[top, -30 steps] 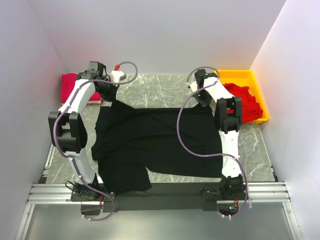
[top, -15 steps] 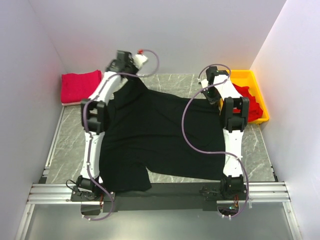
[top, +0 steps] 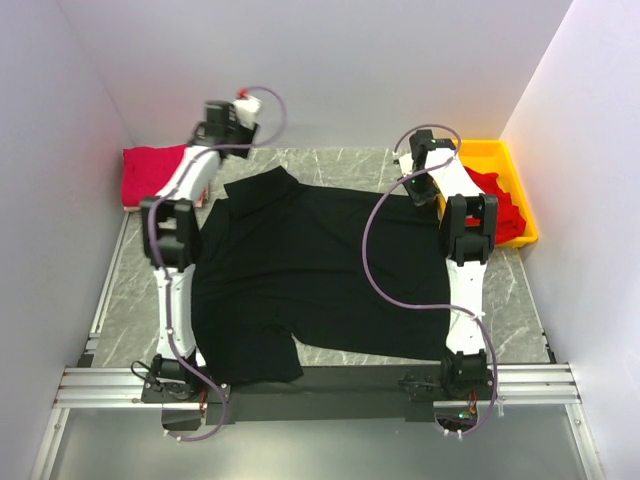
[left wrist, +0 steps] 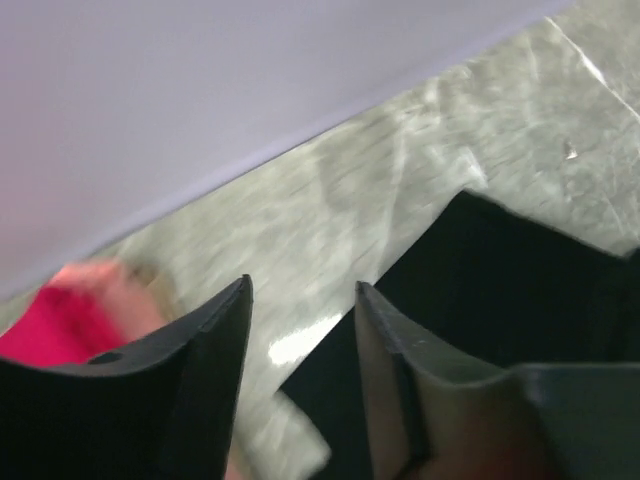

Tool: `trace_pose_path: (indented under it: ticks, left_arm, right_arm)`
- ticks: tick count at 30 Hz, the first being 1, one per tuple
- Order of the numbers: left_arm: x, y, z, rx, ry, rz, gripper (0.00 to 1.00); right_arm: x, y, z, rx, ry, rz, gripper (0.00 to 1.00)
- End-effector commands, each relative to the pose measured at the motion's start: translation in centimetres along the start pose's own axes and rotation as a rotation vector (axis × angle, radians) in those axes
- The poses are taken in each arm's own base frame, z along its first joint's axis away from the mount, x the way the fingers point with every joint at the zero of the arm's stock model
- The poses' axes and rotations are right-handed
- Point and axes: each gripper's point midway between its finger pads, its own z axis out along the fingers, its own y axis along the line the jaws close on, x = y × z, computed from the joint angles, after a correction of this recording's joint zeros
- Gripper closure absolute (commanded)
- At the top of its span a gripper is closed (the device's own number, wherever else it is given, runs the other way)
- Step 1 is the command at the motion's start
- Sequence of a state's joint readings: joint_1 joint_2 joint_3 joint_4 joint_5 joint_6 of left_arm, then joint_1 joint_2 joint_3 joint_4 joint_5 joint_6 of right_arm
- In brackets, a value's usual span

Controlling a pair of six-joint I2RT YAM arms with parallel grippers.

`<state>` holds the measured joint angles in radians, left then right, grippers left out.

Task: Fold and stack the t-shirts
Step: Flatten the tshirt out

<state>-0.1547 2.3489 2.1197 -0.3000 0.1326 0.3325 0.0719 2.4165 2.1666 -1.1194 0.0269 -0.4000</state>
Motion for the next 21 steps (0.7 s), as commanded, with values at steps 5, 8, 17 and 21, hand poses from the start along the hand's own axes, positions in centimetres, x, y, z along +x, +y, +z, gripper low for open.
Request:
trace_pose_path:
  ticks: [5, 8, 17, 21]
  left_arm:
    - [2.7, -2.5, -5.8, 0.090, 0.188, -0.296, 0.71]
    - [6.0, -4.0, -5.3, 0.119, 0.302, -0.388, 0.82]
    - [10.9, -3.9, -3.6, -0.008, 0.435, -0.535, 0.87]
    - [12.8, -3.2, -2.1, -0.063, 0.462, -0.519, 0.88]
  right_arm:
    - [-3.5, -0.2, -3.4, 0.068, -0.129, 0.022, 1.00]
    - [-3.4, -0.2, -3.0, 0.078, -0.114, 0.030, 1.00]
    - [-2.5, -0.5, -2.1, 0.118, -0.066, 0.023, 1.00]
    - [-1.8, -0.2, -1.5, 0.117, -0.031, 0.006, 1.00]
